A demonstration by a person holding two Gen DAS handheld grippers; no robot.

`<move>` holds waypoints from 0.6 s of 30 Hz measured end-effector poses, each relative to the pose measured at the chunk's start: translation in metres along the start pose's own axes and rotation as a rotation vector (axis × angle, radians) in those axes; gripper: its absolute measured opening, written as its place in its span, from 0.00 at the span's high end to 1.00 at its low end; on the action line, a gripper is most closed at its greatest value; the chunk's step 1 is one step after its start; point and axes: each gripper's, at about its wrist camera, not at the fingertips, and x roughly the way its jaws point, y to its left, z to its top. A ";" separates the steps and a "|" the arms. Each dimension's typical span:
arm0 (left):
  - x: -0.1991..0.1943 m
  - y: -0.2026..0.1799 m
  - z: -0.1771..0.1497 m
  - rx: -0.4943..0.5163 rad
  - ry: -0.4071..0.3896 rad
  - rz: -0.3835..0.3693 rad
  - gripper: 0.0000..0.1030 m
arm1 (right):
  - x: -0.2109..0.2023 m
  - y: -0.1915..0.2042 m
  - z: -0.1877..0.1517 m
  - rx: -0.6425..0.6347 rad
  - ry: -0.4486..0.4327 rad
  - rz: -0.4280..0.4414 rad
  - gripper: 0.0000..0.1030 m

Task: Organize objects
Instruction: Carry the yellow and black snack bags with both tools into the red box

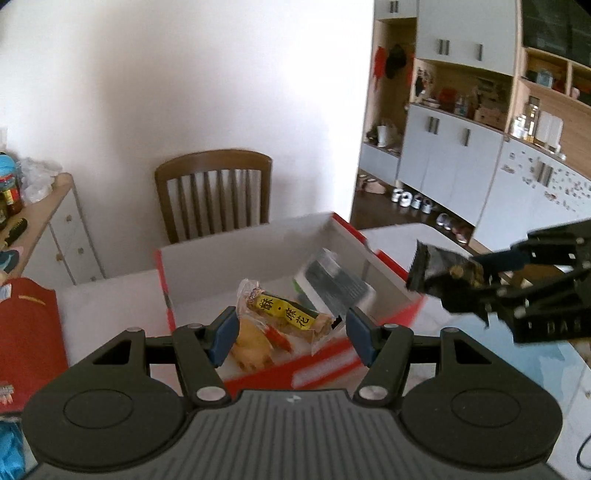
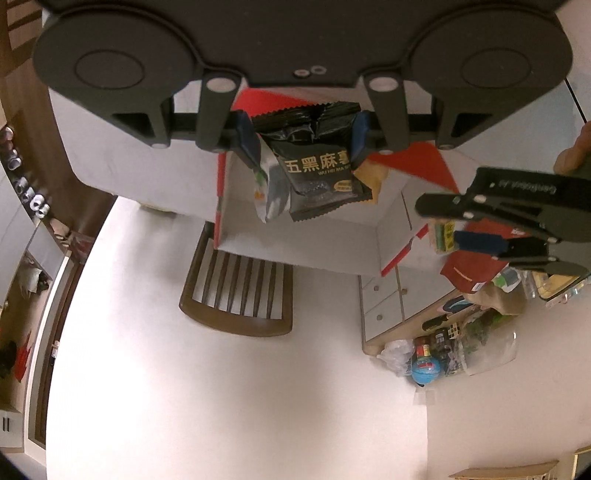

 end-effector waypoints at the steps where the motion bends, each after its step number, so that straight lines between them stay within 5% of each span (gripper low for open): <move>1: 0.004 0.004 0.006 -0.003 0.000 0.007 0.39 | 0.006 0.001 0.005 0.000 0.002 -0.001 0.52; 18: 0.093 0.034 0.039 -0.006 0.134 0.095 0.39 | 0.095 0.015 0.025 -0.070 0.091 -0.049 0.52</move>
